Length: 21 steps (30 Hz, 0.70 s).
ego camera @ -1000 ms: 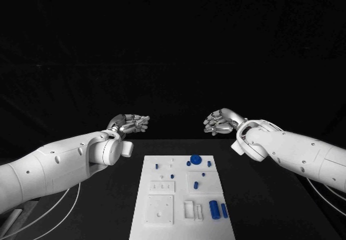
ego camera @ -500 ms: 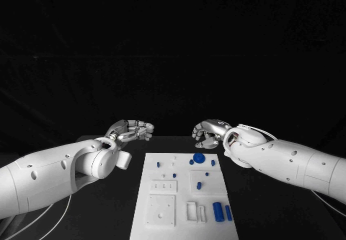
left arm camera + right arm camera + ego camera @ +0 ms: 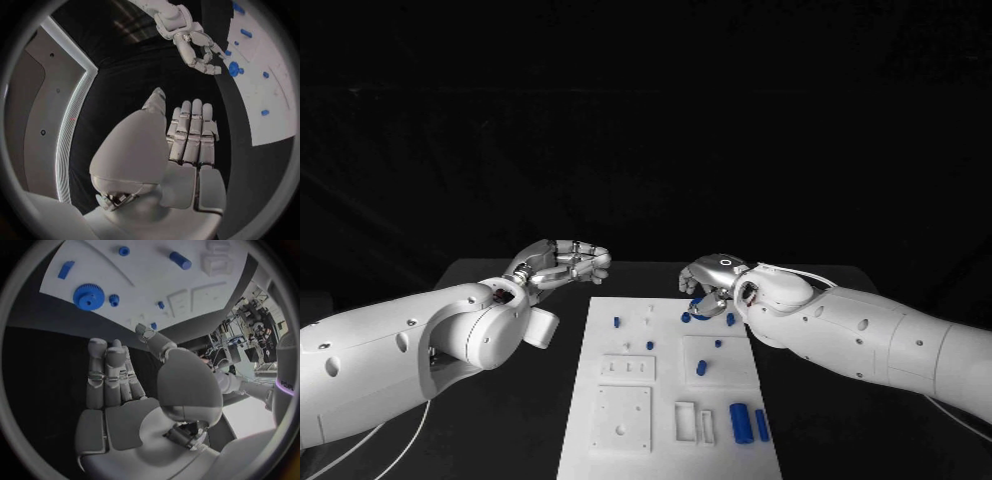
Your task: Assemble the parts on the task board
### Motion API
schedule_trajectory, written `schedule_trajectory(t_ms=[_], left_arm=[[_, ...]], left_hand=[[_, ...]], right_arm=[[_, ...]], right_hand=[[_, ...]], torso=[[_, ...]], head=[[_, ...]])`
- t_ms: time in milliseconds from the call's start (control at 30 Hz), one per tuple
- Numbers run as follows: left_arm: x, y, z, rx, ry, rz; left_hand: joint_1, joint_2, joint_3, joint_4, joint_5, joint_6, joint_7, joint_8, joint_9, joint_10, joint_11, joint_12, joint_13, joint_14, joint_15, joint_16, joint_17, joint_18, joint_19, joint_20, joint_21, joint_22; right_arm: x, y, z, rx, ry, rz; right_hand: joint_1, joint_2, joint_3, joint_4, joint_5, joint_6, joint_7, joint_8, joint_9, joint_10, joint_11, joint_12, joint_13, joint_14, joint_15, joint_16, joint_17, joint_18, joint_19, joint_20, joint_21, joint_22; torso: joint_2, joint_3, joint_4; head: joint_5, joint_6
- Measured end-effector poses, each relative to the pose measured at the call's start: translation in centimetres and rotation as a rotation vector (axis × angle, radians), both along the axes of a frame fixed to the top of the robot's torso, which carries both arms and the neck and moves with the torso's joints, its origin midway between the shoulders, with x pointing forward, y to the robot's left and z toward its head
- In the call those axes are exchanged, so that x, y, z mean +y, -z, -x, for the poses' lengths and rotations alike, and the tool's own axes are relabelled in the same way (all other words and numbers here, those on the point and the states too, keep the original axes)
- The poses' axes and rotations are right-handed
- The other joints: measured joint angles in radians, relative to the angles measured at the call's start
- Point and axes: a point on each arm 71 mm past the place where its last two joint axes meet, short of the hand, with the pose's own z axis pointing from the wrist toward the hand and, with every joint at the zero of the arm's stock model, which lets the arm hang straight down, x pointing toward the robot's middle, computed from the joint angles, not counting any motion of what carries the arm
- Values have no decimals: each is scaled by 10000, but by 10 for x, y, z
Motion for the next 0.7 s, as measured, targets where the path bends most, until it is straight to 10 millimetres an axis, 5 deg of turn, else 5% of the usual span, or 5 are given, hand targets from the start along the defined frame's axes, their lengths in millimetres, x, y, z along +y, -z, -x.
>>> schedule_trajectory(t_ms=[700], left_arm=[[-5,-11,6,-221,240,112]], left_hand=[[78,1,-40,-15,38,-1,1,-109,-32,-155,154,-223,-75,-121,121,-217,-31,-22,-149,90,-100,-3]], right_arm=[[1,19,-2,-142,145,862]], right_hand=[[79,-79,487,99,-358,70,-72,-41,-7,-71,0,-141,-75,-31,31,237,-125,-49,40,35,137,-1]], torso=[[468,-9,150]], head=[[-61,253]])
